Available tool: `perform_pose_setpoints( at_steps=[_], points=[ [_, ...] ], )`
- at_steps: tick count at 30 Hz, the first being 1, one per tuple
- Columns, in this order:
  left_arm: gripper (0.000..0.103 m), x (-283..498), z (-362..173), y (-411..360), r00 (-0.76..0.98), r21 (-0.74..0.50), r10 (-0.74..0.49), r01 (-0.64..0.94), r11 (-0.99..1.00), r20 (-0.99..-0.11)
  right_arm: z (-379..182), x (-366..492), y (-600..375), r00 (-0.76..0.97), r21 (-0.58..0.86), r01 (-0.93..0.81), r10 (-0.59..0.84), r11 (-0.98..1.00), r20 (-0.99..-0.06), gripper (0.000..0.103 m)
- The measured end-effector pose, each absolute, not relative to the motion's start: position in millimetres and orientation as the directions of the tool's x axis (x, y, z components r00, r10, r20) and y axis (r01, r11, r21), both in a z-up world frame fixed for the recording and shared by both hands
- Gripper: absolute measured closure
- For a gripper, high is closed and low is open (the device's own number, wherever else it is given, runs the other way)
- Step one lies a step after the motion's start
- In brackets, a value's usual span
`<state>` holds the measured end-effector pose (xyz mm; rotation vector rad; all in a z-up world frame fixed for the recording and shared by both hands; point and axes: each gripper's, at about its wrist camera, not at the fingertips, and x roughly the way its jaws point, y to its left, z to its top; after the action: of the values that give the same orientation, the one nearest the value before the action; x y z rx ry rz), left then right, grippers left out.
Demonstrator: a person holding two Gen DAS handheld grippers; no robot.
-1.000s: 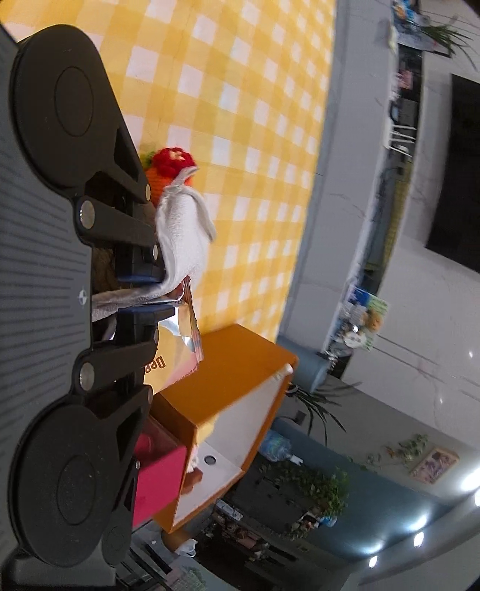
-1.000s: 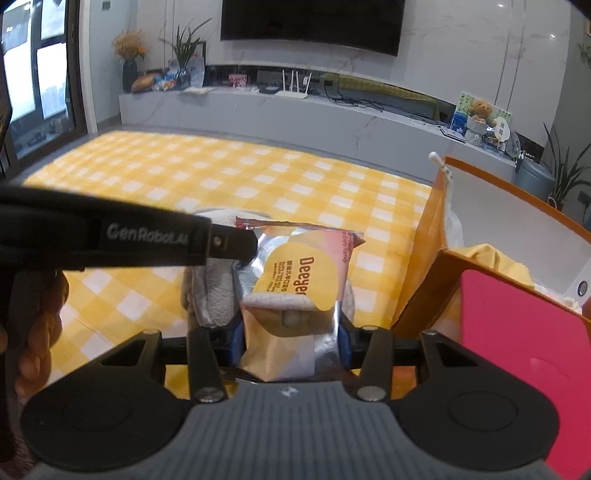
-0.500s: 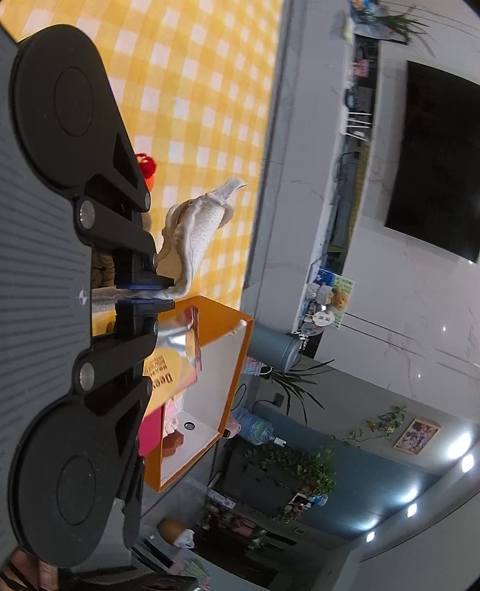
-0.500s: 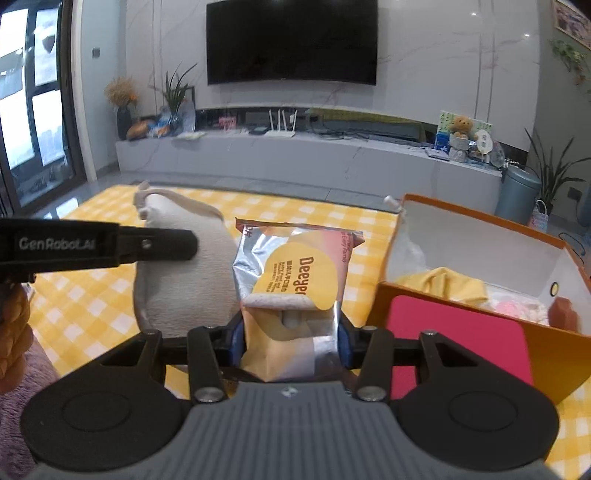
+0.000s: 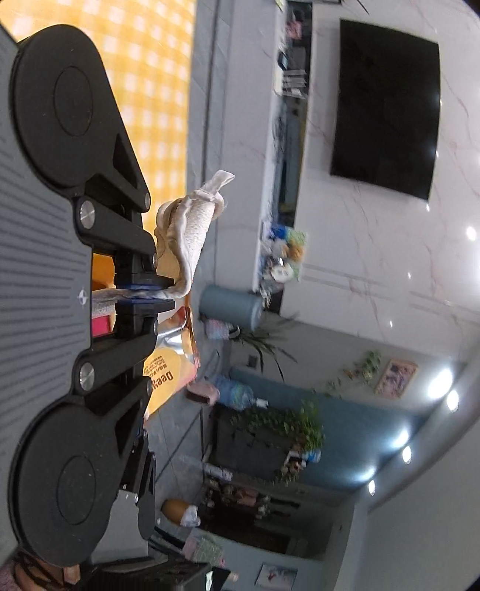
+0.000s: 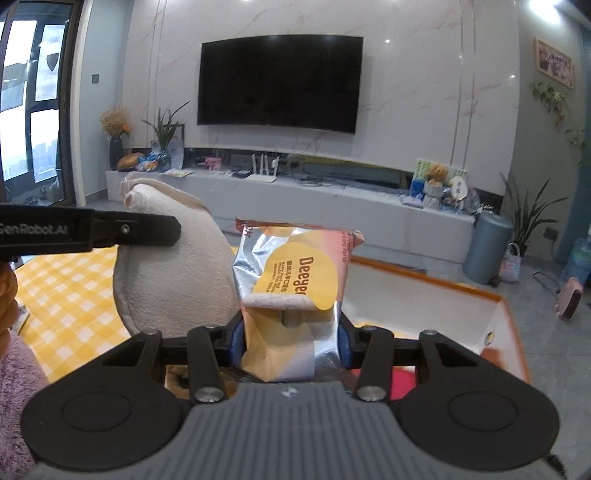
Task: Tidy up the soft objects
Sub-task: 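Carry the towel and snack bag over the orange box and open both tools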
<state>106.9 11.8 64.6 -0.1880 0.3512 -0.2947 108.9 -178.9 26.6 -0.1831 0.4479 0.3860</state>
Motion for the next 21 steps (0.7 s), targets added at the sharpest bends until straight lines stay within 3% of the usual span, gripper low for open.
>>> perform_pose_setpoints(
  at_steps=[12, 21],
  points=[
    [0.099, 175.1, 84.4, -53.6, 0.847, -0.215, -0.456, 0.408, 0.887, -0.274, 56.5, 159.0, -236.0, 0.873, -0.152, -0.288, 0.194, 0.946, -0.447, 0.057],
    [0.099, 241.7, 56.2, -75.5, 0.782, -0.28, -0.506, 0.427, 0.86, -0.362, 30.5, 223.5, -262.5, 0.825, -0.145, -0.239, 0.122, 0.96, -0.553, 0.057]
  ],
)
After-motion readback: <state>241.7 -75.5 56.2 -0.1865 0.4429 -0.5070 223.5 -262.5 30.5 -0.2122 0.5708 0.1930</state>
